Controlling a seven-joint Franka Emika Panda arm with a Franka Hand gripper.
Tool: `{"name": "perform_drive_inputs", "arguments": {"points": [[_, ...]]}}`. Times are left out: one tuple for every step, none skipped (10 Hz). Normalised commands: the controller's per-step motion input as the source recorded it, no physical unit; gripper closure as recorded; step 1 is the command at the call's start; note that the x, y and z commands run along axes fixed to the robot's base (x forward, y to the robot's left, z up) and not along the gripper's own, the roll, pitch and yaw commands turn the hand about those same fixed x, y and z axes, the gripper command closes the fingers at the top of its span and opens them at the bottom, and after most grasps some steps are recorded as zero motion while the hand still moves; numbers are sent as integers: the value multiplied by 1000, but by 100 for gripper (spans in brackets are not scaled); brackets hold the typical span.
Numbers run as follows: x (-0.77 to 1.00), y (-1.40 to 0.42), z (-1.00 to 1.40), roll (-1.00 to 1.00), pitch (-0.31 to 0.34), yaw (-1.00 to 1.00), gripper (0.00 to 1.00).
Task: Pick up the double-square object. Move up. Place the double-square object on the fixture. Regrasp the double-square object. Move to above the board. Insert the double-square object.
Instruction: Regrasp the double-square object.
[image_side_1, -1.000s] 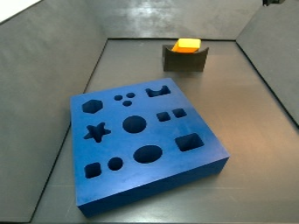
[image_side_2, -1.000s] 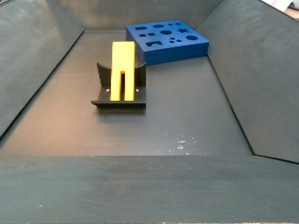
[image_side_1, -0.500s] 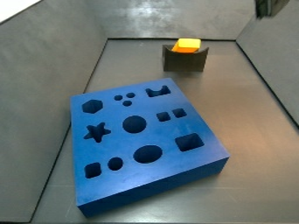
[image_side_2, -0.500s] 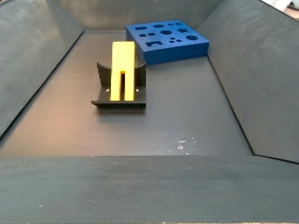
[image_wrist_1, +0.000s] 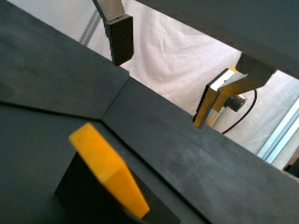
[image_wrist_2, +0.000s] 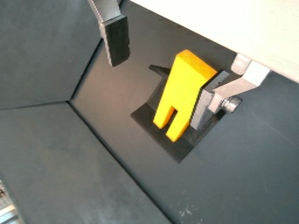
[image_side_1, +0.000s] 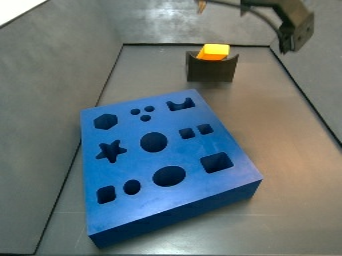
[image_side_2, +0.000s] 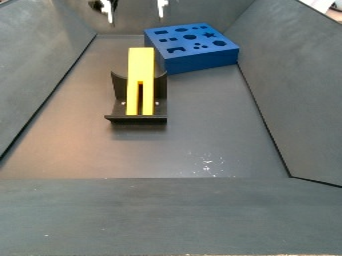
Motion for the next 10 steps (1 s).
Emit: {"name": "perform_drive_inputs", "arguments": {"points": [[105,19,-1000,82,-81,68,0],[114,12,-1000,89,-83,46,0],[121,9,-1000,89,-75,19,0],[119,7,-950,81,-68,11,0],[102,3,-776,77,-46,-4,0],[90,1,-652,81,-33,-8,0],[84,-2,-529,78,-24,-9,0],[83,-1,-412,74,-13,-6,0],[83,-4,-258,76,3,2,0],[0,0,0,0,0,0,100]]}}
